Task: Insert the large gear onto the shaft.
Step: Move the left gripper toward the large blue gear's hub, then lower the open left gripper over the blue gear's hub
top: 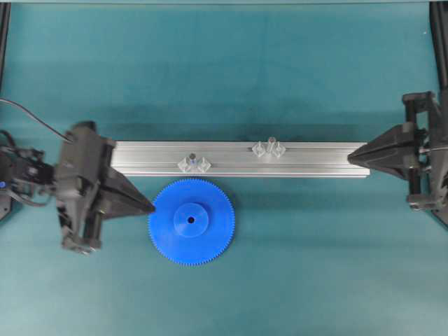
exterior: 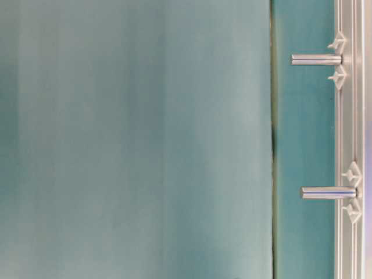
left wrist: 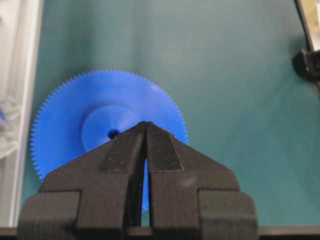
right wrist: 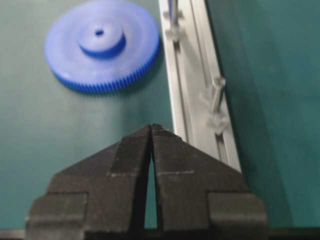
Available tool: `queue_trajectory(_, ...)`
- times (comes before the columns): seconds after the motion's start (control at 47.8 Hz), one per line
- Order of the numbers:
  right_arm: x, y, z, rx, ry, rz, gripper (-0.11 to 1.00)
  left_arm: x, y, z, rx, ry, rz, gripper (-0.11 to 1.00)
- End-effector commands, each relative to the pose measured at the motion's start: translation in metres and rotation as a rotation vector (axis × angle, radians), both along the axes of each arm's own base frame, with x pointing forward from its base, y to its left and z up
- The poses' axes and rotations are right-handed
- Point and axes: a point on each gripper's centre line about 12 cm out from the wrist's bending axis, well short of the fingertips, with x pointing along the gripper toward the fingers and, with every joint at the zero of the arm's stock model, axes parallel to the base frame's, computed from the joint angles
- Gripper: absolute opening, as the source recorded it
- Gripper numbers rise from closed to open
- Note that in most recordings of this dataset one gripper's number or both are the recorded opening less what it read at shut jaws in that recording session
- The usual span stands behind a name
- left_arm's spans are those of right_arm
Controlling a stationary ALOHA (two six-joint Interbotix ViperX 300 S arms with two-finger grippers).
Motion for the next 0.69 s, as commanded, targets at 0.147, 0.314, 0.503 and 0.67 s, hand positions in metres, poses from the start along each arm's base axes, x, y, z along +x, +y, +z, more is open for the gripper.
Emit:
queue_trajectory(0.147,0.011,-0.002,-0.006,0.001,0.04,-0.007,0.1,0.029,-0.01,-0.004,0.013,0.037,-0.019,0.0)
queue_trajectory(0.314,0.011,-0.002,-0.01,0.001,0.046,-0.008,0.11,0.046,-0.015,-0.025,0.029,0.132,-0.022,0.01)
queue_trajectory(0.503,0.009,-0.002,-0.013,0.006,0.05,-0.01,0.1,0.062,-0.017,-0.041,0.054,0.221,-0.027,0.31)
queue_trajectory(0.67,0.009,-0.002,-0.012,0.005,0.049,-0.01,0.1,0.074,-0.018,-0.05,0.058,0.247,-0.024,0.8)
